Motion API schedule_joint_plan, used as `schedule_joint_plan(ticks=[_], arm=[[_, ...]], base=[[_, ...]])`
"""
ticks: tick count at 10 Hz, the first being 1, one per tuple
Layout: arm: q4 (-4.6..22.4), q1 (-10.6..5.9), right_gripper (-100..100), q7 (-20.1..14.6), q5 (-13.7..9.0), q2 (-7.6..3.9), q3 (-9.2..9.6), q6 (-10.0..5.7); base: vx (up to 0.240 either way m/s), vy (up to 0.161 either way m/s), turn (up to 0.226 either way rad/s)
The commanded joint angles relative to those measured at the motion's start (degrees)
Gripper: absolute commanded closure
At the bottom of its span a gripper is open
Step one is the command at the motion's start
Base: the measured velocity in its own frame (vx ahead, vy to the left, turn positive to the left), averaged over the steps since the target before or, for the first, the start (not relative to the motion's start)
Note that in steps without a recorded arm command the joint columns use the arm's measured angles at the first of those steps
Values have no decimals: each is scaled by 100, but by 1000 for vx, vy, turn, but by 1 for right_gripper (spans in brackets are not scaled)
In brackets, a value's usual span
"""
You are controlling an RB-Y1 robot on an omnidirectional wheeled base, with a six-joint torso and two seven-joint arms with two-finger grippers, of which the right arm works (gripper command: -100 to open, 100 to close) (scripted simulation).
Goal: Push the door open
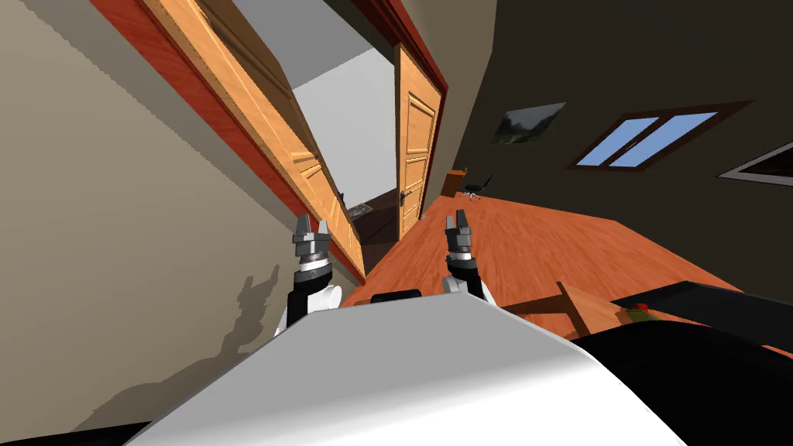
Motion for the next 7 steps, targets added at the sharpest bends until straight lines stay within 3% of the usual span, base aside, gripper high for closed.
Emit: schedule_joint_plan(ticks=[1, 7], arm=[[191, -121, -100, -26, -40, -55, 5, 10], [865, -548, -100, -117, -182, -214, 24, 45]], base=[[-7, -15, 84], [81, -115, 116]])
